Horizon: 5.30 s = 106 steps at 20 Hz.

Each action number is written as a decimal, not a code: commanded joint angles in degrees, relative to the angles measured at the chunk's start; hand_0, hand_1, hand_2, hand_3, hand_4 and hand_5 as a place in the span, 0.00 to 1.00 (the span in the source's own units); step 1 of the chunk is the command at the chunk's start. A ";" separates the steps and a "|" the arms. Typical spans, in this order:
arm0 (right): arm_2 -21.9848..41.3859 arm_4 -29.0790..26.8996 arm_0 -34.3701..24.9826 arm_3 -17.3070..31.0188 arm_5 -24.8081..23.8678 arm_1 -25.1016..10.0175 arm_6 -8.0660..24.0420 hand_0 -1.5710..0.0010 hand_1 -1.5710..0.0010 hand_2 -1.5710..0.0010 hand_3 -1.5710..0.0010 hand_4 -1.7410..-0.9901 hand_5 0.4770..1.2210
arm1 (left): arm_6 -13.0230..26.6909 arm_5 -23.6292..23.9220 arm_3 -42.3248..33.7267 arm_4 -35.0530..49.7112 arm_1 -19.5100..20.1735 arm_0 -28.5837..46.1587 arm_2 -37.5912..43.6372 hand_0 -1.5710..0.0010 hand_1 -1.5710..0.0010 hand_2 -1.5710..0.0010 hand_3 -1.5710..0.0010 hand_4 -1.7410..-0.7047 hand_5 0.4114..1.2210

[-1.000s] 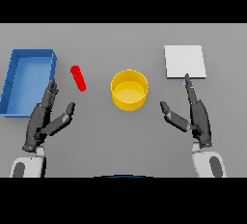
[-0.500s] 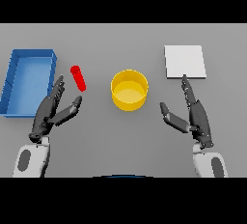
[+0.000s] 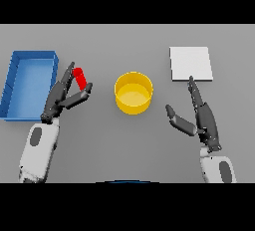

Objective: Pick up the red beaker and tilt it to pour out 1 green nut into yellow bowl. Pick up the yellow bowl and place it on the metallic measuring scale.

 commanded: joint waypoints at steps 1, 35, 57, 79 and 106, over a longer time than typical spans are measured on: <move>-0.10 -0.47 -0.04 -0.04 0.19 0.16 0.64 1.00 1.00 1.00 1.00 0.69 0.20 | -0.97 0.37 1.94 -0.73 -0.01 -1.44 -0.01 1.00 1.00 1.00 1.00 0.52 0.30; -0.47 -0.85 0.92 -0.54 -0.04 0.22 0.29 1.00 1.00 1.00 1.00 0.68 0.22 | -10.41 3.99 15.85 4.19 -3.30 -15.43 6.11 0.02 0.02 0.02 0.03 0.04 0.89; 0.31 0.62 1.71 -2.22 0.28 -0.56 0.61 1.00 1.00 1.00 1.00 0.75 0.26 | 4.28 -4.50 9.87 -26.84 9.41 -26.41 -17.91 0.00 0.00 0.00 0.00 0.00 0.93; 0.37 1.36 2.11 -1.97 -2.15 1.80 -0.20 1.00 1.00 1.00 1.00 0.76 0.13 | -7.07 -17.71 23.04 -59.91 11.15 -49.33 -48.24 0.00 0.00 0.00 0.02 0.01 1.00; 0.36 -0.17 0.52 -1.42 -0.72 1.59 -1.59 1.00 1.00 1.00 1.00 0.85 0.13 | -7.81 -15.64 45.09 -61.31 18.06 -78.58 -36.46 0.00 0.00 0.00 0.03 0.01 1.00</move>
